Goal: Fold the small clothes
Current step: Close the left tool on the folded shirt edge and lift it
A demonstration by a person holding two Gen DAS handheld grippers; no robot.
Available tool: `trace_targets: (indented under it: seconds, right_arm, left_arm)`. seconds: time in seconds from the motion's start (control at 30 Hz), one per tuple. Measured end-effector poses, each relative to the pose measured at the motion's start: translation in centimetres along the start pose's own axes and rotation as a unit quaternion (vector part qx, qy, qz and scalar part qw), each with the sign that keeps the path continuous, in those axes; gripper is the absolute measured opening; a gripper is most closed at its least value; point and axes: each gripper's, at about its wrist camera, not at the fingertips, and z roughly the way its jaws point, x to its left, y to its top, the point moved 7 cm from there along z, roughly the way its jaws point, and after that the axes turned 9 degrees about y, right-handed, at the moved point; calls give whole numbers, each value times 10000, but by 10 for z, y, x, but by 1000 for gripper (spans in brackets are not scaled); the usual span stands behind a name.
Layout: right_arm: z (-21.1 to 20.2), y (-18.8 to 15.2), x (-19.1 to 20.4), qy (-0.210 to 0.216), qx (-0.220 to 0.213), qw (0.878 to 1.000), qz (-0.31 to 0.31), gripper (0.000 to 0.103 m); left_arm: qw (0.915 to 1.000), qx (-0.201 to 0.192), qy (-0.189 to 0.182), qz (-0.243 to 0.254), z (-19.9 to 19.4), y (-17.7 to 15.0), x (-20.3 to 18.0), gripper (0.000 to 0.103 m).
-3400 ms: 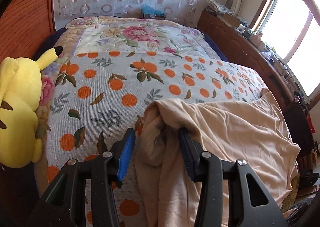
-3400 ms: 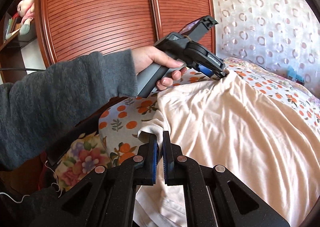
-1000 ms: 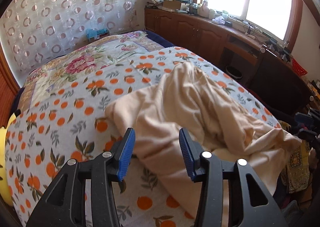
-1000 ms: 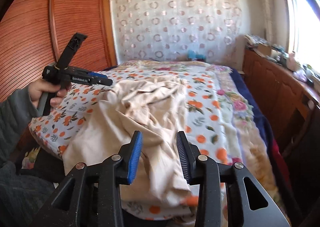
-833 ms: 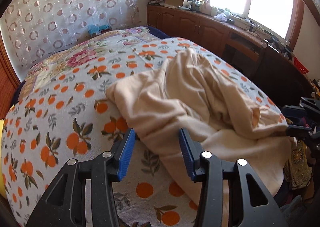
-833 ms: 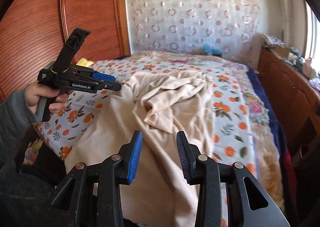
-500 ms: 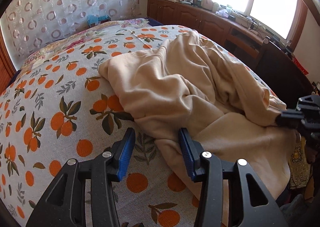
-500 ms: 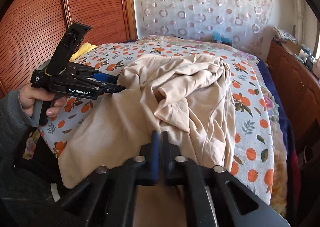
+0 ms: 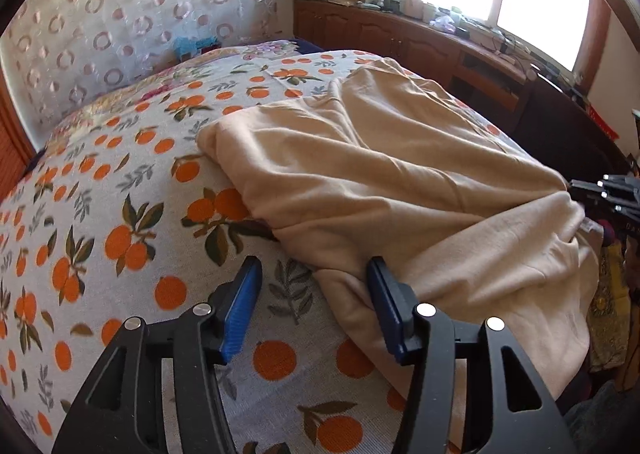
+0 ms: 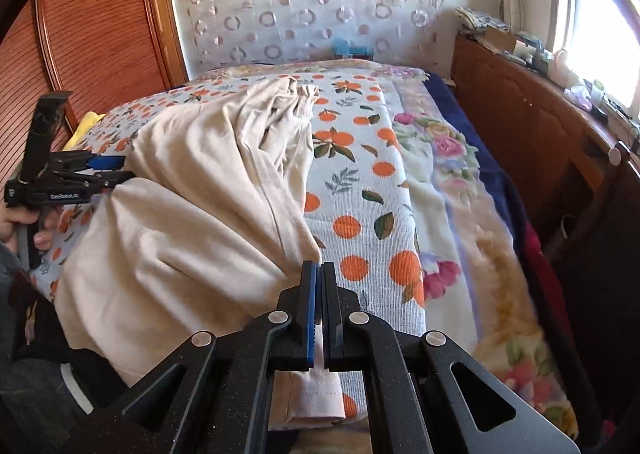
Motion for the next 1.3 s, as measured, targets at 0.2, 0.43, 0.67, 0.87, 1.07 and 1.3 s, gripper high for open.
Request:
trace_targets:
  seconds: [0.2, 0.43, 0.67, 0.87, 1.07, 1.3]
  right_arm:
    - [-15, -10, 4, 283, -251, 9992, 99, 45]
    - [-18, -53, 20, 687, -40, 9975, -187, 50]
    - [-11, -65, 24, 681, 230, 9970, -302, 50]
    - [-9, -63, 24, 313, 237, 9981, -484, 50]
    - [-1, -59, 20, 182, 178, 9990, -369, 50]
    - [-4, -68, 35, 339, 116, 9980, -528, 44]
  left_arm:
    - [9994, -158, -9, -315, -36, -16, -3, 55]
    - [9987, -110, -246, -444, -72, -60, -34, 55]
    - [9979, 111, -459, -446, -82, -89, -60, 53]
    - [9978, 158, -545, -344, -85, -101, -78, 51]
    - [9986, 135, -489, -173, -87, -106, -89, 51]
    - [9988, 155, -466, -61, -93, -113, -97, 40]
